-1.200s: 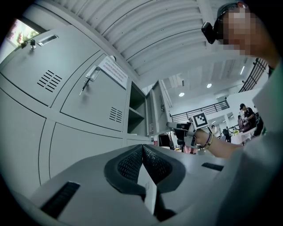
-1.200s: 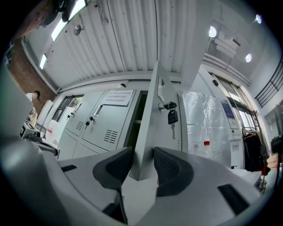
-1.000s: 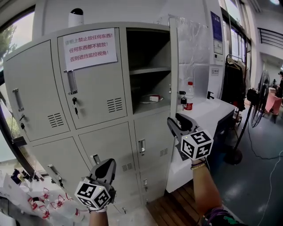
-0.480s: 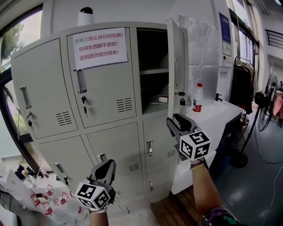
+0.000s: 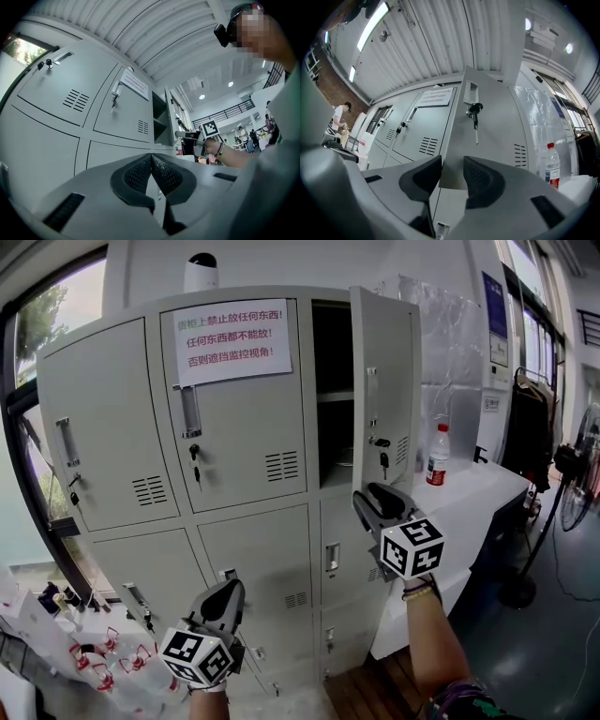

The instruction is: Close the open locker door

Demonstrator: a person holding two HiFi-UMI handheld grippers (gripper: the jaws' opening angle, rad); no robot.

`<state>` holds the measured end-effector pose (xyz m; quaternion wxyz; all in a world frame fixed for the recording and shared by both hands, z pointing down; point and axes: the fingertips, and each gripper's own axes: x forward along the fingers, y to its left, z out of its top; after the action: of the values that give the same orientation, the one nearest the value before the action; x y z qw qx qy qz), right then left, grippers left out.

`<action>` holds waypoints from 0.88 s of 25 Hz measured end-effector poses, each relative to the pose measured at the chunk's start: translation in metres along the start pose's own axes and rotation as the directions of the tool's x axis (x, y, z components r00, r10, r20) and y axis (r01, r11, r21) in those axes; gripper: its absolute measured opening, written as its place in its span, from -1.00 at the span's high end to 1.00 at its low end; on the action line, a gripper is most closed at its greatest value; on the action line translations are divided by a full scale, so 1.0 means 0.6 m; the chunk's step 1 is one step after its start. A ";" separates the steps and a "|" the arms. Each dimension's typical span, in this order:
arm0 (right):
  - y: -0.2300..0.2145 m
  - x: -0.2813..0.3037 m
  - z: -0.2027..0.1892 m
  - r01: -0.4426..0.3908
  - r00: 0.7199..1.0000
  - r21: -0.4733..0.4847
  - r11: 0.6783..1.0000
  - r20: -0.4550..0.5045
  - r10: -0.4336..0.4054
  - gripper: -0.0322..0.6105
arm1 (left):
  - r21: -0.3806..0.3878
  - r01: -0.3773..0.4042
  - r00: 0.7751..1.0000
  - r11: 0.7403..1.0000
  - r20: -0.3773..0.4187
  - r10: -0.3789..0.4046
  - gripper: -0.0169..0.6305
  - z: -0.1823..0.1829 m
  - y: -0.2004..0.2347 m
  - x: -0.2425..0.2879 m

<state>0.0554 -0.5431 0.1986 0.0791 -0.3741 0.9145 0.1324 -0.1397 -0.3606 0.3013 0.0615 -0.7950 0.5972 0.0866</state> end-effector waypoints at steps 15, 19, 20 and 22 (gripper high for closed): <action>0.012 0.093 -0.017 -0.065 0.998 0.023 0.998 -0.003 0.065 0.47 | 0.006 -0.059 0.998 0.998 0.015 0.059 0.88 0.004 0.056 0.007; 0.007 0.113 -0.022 -0.069 0.998 0.031 0.997 -0.003 0.069 0.50 | 0.006 -0.076 0.997 0.997 0.016 0.075 0.88 0.007 0.068 0.011; 0.005 0.117 -0.024 -0.068 0.998 0.035 0.997 -0.003 0.068 0.50 | 0.006 -0.078 0.997 0.997 0.015 0.078 0.89 0.006 0.070 0.011; 0.001 0.124 -0.028 -0.066 0.998 0.045 0.997 -0.001 0.066 0.50 | 0.006 -0.081 0.997 0.997 0.013 0.081 0.88 0.004 0.075 0.012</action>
<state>0.0015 -0.5971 0.1963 0.0820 -0.3419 0.9292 0.1138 -0.1810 -0.3796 0.2977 0.0644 -0.7694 0.6288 0.0919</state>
